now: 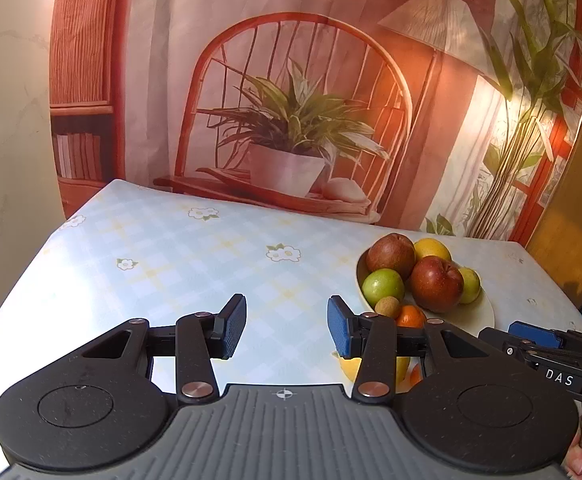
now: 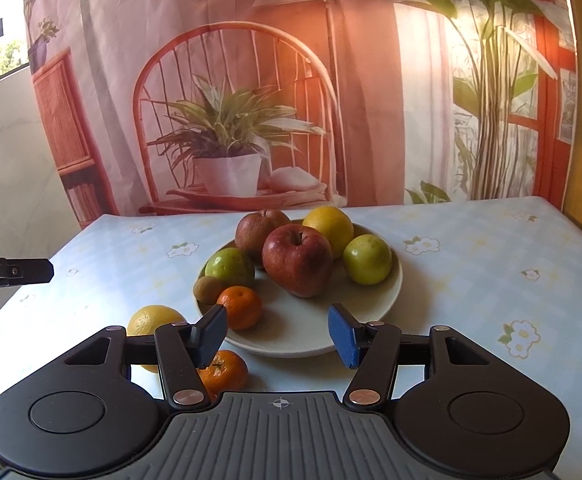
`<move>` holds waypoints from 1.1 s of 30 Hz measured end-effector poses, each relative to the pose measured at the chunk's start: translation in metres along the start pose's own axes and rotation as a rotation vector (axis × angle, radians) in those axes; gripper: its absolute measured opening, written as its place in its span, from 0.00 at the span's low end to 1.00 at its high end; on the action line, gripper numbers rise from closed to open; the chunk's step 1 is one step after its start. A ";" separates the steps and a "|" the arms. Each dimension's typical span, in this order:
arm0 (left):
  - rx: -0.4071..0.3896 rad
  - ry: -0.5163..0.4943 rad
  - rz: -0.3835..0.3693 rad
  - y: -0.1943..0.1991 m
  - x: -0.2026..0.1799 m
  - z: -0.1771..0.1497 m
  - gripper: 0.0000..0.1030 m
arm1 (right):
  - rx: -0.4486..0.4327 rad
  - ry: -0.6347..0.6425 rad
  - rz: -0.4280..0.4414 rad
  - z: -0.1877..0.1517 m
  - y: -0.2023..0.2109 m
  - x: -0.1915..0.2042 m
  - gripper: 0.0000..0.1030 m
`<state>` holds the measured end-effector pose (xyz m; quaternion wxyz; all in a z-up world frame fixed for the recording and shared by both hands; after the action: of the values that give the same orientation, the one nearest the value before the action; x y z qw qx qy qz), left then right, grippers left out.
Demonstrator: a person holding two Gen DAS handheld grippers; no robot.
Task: Organize fruits
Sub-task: 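Move the left gripper to the large yellow grapefruit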
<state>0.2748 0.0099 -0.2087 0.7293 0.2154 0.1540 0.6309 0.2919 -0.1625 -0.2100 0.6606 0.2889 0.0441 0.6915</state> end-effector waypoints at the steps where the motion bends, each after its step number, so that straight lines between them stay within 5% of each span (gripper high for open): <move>1: 0.002 -0.002 -0.002 0.000 -0.001 0.000 0.46 | 0.004 0.004 0.002 0.000 0.000 0.001 0.52; 11: 0.025 0.019 -0.069 -0.009 0.000 0.006 0.46 | 0.047 0.048 0.010 -0.003 -0.007 0.011 0.52; 15: 0.046 -0.046 -0.158 -0.023 -0.021 0.010 0.46 | 0.062 0.047 0.008 -0.004 -0.010 0.013 0.51; 20: 0.093 -0.106 -0.175 -0.050 -0.039 0.009 0.46 | 0.069 0.048 -0.001 -0.006 -0.008 0.011 0.51; 33: 0.210 0.015 -0.286 -0.095 -0.015 0.013 0.41 | 0.149 0.139 0.049 -0.010 -0.018 0.030 0.43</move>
<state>0.3598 -0.0166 -0.2464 0.7840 0.2616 0.2537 0.5026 0.3044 -0.1288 -0.2157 0.6156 0.2894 0.1339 0.7207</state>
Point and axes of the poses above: each gripper's, at about its wrist camera, not at the fingertips, and y roughly against the way its jaws point, x to its left, z to its top, the point moved 3 cm from there along -y, roughly the way its jaws point, and after that the axes turned 12 degrees about -y, right-handed, at the moved point
